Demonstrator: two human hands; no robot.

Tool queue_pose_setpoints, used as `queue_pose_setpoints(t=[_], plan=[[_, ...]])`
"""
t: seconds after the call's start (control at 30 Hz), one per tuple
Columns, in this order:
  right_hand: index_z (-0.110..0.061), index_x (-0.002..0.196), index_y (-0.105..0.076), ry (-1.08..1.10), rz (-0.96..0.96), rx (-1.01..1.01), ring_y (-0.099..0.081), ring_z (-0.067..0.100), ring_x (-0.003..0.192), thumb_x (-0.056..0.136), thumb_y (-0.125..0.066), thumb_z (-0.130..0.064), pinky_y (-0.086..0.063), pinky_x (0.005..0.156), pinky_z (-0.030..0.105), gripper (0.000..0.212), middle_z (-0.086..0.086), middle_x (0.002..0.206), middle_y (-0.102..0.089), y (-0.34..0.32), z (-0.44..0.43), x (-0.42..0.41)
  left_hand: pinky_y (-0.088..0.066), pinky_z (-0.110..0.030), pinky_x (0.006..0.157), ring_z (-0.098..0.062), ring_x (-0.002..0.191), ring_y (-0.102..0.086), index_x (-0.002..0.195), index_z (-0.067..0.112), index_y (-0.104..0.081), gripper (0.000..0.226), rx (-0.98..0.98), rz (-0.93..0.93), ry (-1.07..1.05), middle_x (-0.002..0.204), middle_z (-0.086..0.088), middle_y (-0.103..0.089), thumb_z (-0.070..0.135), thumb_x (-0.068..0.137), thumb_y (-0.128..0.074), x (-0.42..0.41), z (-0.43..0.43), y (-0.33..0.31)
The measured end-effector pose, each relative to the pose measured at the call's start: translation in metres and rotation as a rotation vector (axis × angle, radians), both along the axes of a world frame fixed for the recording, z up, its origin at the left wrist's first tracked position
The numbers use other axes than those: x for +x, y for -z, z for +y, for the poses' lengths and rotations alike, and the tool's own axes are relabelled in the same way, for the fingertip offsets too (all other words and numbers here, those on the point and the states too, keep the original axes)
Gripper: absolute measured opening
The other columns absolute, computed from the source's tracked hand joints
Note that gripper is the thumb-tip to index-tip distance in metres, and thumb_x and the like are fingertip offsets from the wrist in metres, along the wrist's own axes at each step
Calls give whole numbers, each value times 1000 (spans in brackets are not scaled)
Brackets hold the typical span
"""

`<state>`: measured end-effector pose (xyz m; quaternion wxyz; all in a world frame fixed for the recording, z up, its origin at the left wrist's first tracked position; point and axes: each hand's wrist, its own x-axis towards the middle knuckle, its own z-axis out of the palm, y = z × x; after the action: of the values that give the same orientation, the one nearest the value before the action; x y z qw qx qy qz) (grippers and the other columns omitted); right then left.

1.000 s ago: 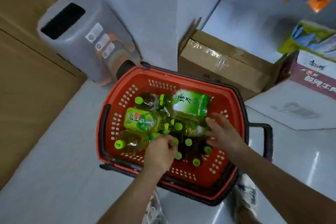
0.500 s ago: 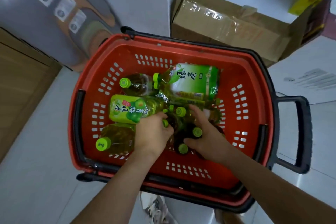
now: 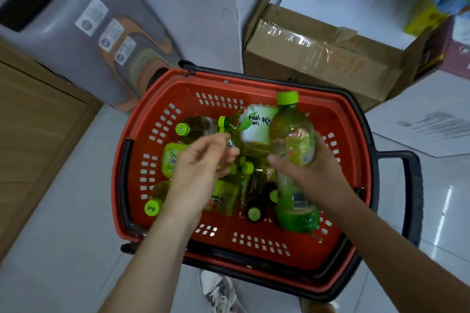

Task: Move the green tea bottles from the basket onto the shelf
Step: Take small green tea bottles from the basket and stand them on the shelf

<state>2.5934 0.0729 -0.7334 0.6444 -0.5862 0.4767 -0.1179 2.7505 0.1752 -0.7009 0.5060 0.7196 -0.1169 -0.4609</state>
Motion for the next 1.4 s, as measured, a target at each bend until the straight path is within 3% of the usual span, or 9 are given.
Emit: queue_pose_setpoints(t=[0.1,0.27,0.4,0.5,0.7,0.87,1.03,1.2,1.4], plan=[[-31,113,-58,248,24,78,-72,12,90,59,-77,-51,-55,87,47,61,-6,102,-73,-1,-14,-22,-50,-41,95,-27,107,-62,123,20,-58,30,306,-112,217,118,-9,-64,18,94,-55,-27,-5,58],[-35,122,-48,184,144,-11,-66,12,100,59,-67,-66,-51,94,47,73,-11,108,-68,7,-20,-47,-44,-37,100,-31,121,-51,141,19,-39,58,509,-364,492,136,-9,-51,34,89,-60,-35,-21,150],[-31,127,-42,173,149,33,-64,9,102,70,-68,-57,-52,94,45,67,-14,110,-65,24,-18,-51,-49,-29,69,-24,85,-63,123,16,-49,44,524,-233,326,106,-10,-67,30,86,-68,-40,-38,179],[-31,123,-44,140,178,-2,-66,9,100,70,-77,-47,-55,90,44,64,-11,108,-68,28,-16,-49,-38,-25,46,-13,52,-51,109,14,-60,28,498,-452,311,66,1,-60,30,87,-67,-47,-30,163],[-24,94,-69,120,176,81,-74,18,79,64,-84,-35,-59,78,43,35,-2,87,-77,1,-16,-42,-38,-20,53,-1,48,-43,116,18,-65,32,276,-875,354,75,-5,-70,34,89,-62,-46,4,60],[-14,98,-70,59,-71,340,-73,29,87,59,-84,-31,-59,67,36,44,9,94,-76,-61,-7,-27,-51,-22,53,1,54,-60,100,30,-68,20,134,-786,59,62,18,-63,43,84,-65,-6,53,-58],[-13,115,-63,-221,-186,364,-71,32,95,37,-92,-49,-57,72,38,91,12,105,-74,-178,20,29,-47,-10,62,8,63,-60,96,36,-65,15,54,-891,-73,79,26,-66,42,82,-67,47,108,-215],[-13,103,-65,-373,-404,445,-70,27,81,30,-95,-47,-57,74,45,86,10,91,-73,-338,77,95,-51,-18,76,2,72,-63,105,35,-66,27,-28,-948,-280,86,16,-69,34,78,-68,70,188,-396],[-17,88,-73,-461,-634,477,-70,20,68,27,-95,-44,-59,61,34,71,7,80,-74,-487,189,158,-50,-27,88,-10,105,-63,128,26,-51,62,-519,-689,-744,116,5,-68,23,71,-75,77,271,-536]])
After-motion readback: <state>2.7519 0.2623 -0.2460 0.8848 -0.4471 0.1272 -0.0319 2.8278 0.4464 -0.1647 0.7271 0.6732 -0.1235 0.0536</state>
